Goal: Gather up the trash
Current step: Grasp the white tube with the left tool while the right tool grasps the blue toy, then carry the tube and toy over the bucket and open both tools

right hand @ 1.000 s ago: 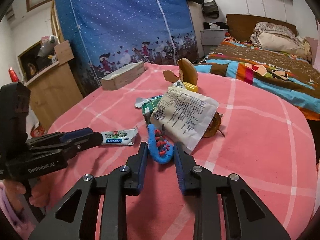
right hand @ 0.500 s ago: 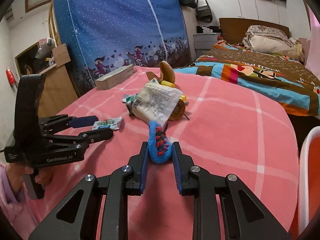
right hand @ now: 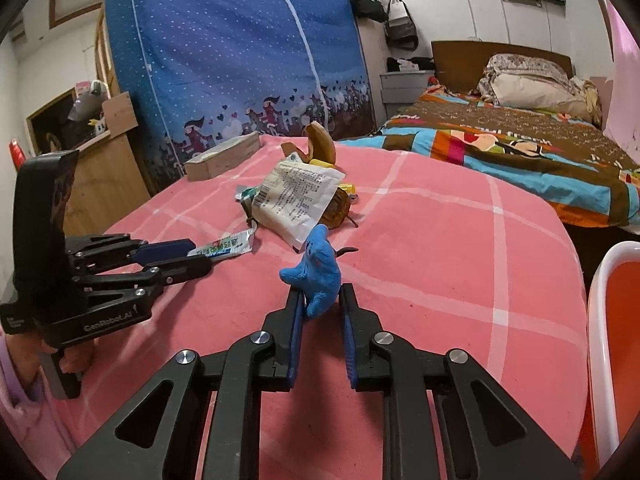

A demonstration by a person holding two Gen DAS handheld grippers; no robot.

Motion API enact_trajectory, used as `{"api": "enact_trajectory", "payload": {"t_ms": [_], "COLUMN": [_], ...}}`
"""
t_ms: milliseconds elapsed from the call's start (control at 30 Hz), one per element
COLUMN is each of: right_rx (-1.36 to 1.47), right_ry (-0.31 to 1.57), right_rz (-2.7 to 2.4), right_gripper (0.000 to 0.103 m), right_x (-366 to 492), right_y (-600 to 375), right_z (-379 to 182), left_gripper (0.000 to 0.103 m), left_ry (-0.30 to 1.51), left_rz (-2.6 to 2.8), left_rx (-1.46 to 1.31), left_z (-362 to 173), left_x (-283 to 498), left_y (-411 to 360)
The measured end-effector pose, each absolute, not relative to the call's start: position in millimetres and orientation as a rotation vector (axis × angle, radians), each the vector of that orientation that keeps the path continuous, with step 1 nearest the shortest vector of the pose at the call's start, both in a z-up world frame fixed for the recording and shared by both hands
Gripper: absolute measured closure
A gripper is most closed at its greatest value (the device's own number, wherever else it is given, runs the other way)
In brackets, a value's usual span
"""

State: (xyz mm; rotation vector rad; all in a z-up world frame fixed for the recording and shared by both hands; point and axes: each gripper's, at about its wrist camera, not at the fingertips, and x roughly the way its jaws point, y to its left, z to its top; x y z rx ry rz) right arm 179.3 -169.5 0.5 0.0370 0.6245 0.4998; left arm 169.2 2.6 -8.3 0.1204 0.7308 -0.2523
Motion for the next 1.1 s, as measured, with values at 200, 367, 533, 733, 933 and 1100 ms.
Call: {"api": "enact_trajectory", "payload": {"t_ms": [200, 367, 533, 733, 933, 1100], "right_rx": [0.051, 0.061, 0.070, 0.071, 0.082, 0.105], "right_ry": [0.569, 0.496, 0.402, 0.262, 0.151, 0.100], "right_rz": [0.502, 0.506, 0.490, 0.432, 0.337, 0.236], "right_gripper": [0.088, 0.088, 0.088, 0.088, 0.088, 0.088], "right_x": [172.4, 160.6, 148.0, 132.0, 118.8, 108.8], "right_y": [-174.3, -178.7, -188.8, -208.9, -242.6, -279.9], "right_z": [5.8, 13.0, 23.9, 46.4, 69.3, 79.1], "left_gripper": [0.072, 0.072, 0.072, 0.072, 0.072, 0.072], "left_ry": [0.688, 0.616, 0.516, 0.319, 0.194, 0.144], "left_rz": [-0.258, -0.258, -0.243, -0.258, -0.323, -0.407], "left_rx": [0.016, -0.028, -0.091, -0.134, -0.172, -0.134], "left_z": [-9.0, -3.3, 7.5, 35.7, 58.2, 69.6], "left_x": [151.9, 141.4, 130.1, 115.4, 116.0, 121.2], "left_y": [-0.9, -4.3, -5.9, -26.4, -67.3, -109.6]}}
